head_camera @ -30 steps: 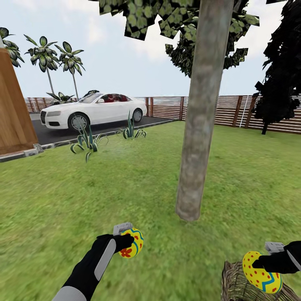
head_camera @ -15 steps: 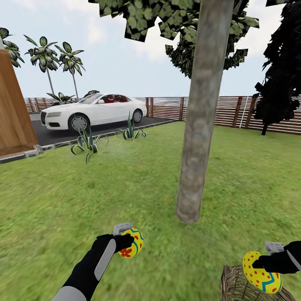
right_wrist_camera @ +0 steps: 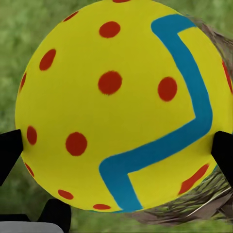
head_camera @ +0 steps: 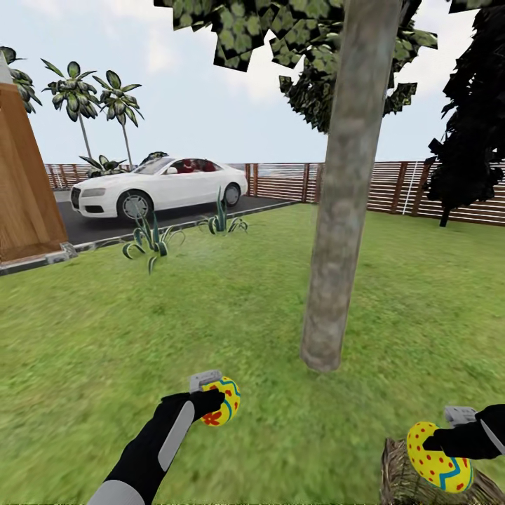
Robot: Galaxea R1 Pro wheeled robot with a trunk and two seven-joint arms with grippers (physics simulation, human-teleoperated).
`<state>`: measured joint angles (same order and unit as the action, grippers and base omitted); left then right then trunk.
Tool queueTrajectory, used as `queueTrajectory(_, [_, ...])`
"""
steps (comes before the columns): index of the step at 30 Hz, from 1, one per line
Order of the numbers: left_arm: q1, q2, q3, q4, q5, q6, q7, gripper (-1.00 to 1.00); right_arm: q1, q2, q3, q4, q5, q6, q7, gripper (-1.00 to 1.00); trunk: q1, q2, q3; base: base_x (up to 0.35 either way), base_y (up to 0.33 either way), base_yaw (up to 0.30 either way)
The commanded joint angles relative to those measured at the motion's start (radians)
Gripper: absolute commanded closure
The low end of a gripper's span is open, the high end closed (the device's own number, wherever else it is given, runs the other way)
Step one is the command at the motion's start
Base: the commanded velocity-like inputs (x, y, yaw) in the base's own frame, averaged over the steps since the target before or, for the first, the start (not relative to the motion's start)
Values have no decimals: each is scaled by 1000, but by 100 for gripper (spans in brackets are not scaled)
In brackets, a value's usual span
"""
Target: Take the three Easter eggs out of the wicker basket on the lawn in the garden, then place them on the lawn next to a single tree (choose any tree) so that all three eggs are next to the same tree and none are left in the basket.
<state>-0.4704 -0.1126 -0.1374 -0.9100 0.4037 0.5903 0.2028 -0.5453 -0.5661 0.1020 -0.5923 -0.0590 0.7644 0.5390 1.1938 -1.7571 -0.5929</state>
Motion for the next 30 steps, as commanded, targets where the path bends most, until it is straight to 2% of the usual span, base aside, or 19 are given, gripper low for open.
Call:
queueTrajectory(1, [0, 1, -2, -1, 11, 2, 9, 100, -1, -1, 5, -1, -6, 6, -1, 100, 0, -1, -1, -93, 326, 0])
queueTrajectory(30, [0, 2, -7, -3, 11, 0, 7, 100, -1, -1, 6, -1, -5, 6, -1, 100, 0, -1, -1, -6, 338, 0])
